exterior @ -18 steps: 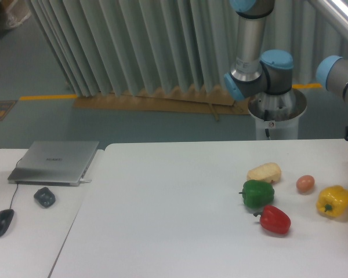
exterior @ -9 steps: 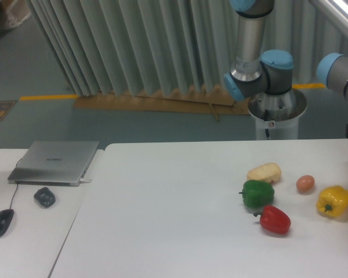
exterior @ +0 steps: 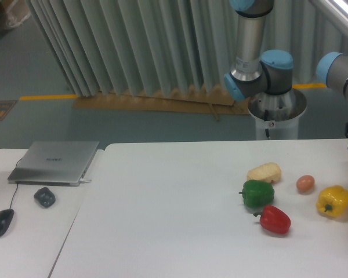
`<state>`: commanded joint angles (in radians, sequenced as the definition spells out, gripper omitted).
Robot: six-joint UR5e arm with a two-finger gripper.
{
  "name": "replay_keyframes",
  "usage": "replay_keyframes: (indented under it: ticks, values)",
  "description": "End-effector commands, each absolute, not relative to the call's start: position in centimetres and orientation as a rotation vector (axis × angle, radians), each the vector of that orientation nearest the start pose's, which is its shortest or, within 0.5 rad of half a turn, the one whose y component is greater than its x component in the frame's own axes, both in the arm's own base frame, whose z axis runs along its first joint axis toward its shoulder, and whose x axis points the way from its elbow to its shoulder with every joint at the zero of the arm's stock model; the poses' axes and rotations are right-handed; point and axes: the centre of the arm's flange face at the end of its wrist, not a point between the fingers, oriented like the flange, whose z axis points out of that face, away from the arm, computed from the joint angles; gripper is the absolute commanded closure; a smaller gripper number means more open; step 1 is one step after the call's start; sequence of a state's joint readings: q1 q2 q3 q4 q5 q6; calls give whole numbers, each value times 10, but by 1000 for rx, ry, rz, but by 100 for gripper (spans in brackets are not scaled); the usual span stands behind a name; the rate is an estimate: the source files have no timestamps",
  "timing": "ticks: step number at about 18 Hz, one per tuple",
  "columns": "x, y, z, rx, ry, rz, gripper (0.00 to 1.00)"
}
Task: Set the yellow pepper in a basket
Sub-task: 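Lower the open gripper down over the yellow bell pepper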
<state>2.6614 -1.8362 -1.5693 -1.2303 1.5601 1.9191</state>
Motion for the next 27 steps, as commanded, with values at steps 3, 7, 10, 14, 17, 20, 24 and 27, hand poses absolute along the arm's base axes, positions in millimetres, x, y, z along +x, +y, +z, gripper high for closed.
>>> replay_keyframes:
  ticks: [3, 7, 10, 14, 17, 20, 24, 27]
  values:
    - [-464, 396, 381, -2863, 1234, 122, 0]
    - [-456, 399, 389, -2946, 906, 127, 0]
    - [-438, 400, 379, -3029, 565, 84, 0]
    - [-417, 397, 360, -3083, 260, 13, 0]
    - [-405, 407, 357, -3093, 16, 5, 0]
    - [-404, 415, 350, -3072, -194, 26, 0]
    - [-407, 421, 340, -3070, -215, 27, 0]
    - [-408, 424, 324, -3085, -212, -4, 0]
